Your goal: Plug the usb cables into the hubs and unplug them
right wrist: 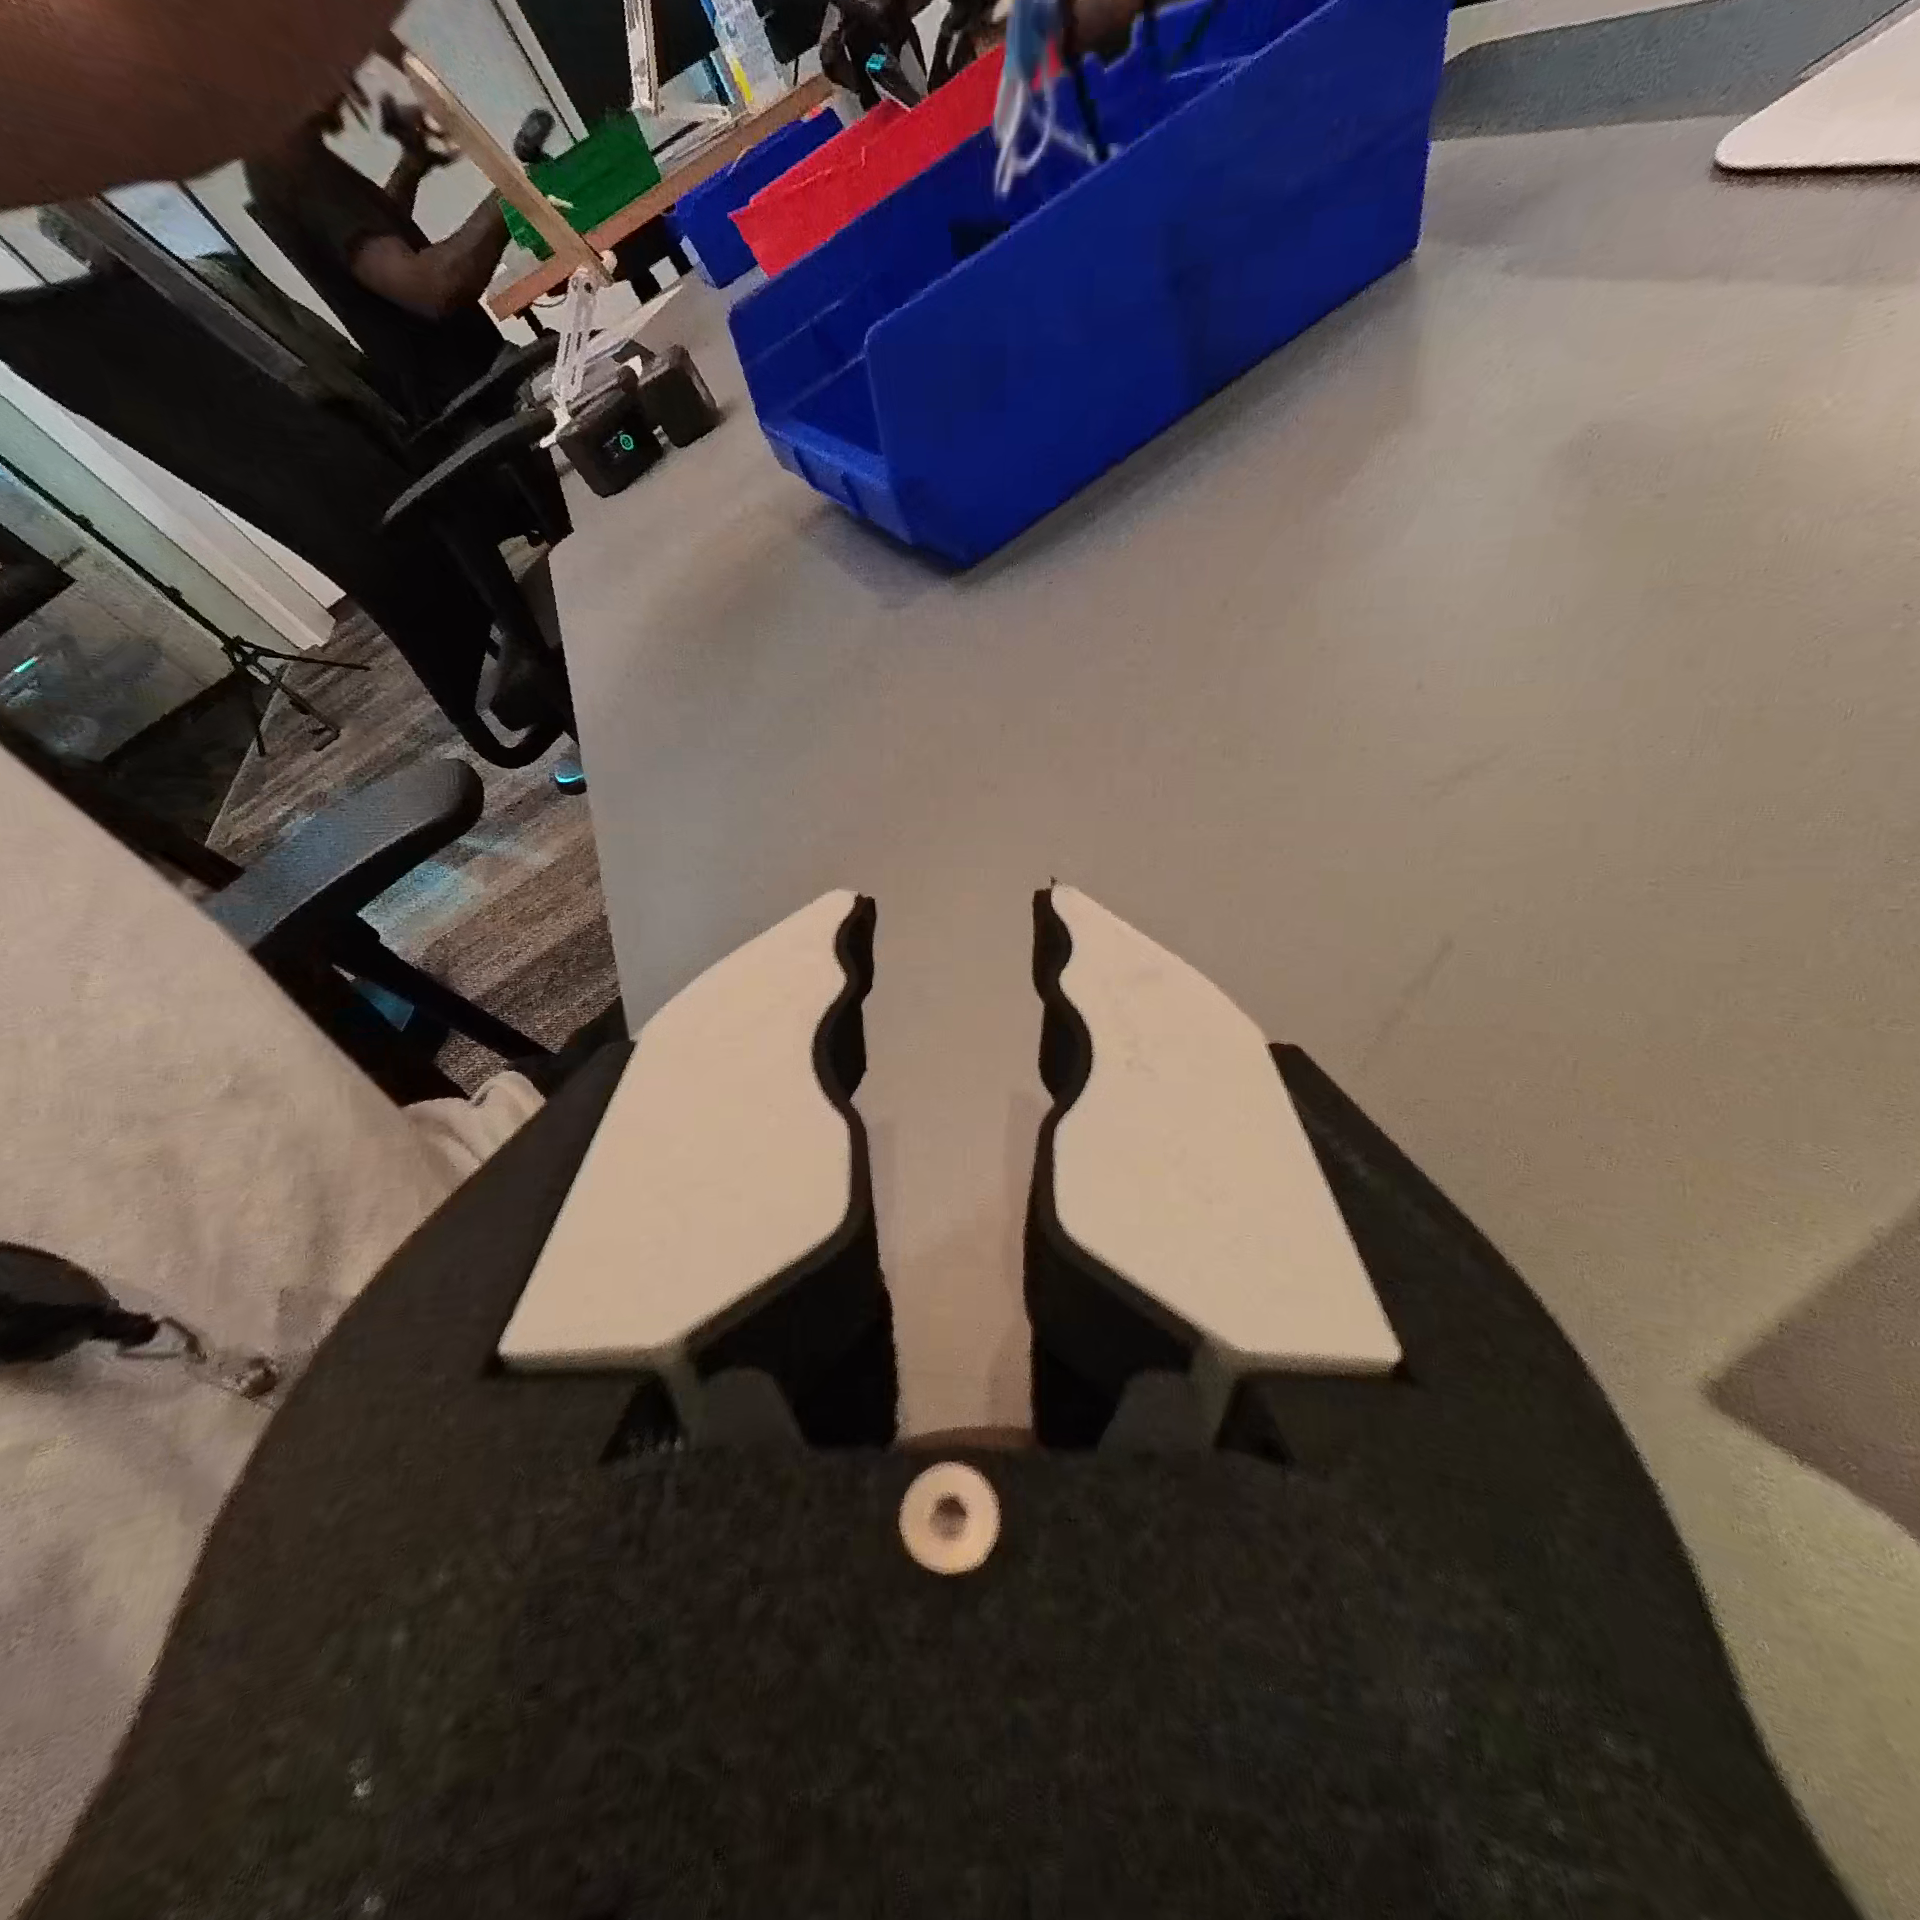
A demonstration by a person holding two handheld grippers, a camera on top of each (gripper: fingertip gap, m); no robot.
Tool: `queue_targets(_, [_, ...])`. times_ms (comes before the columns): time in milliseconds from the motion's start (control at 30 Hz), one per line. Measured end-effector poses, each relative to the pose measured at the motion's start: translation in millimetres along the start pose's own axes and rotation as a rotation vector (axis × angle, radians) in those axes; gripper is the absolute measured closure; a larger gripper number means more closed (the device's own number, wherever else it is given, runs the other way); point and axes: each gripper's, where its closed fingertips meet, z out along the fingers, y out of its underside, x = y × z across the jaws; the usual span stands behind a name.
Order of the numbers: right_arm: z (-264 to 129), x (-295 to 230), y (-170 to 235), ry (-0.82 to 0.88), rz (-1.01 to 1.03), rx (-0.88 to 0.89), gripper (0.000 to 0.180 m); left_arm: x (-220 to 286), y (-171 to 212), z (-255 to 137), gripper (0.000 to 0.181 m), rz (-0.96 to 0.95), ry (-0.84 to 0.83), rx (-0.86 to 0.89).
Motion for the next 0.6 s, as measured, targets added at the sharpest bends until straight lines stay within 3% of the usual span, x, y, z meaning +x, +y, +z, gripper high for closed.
queue_targets(200, [-4, -4, 1, 0.018, -0.008, 0.000, 0.152, -37, -107, -143, 0.155, -0.179, -0.068, 0.498])
queue_targets(300, [-6, -6, 3, 0.031, -0.019, -0.001, 0.152, -17, -156, -176, 0.156, -0.298, -0.001, 0.680])
queue_targets(433, [-12, -5, -9, 0.068, -0.037, 0.062, 0.152, 54, -200, -146, 0.156, -0.374, 0.086, 0.735])
queue_targets(600, [-18, -13, -59, 0.120, -0.113, 0.239, 0.151, 167, -232, -40, 0.155, -0.537, 0.249, 0.706])
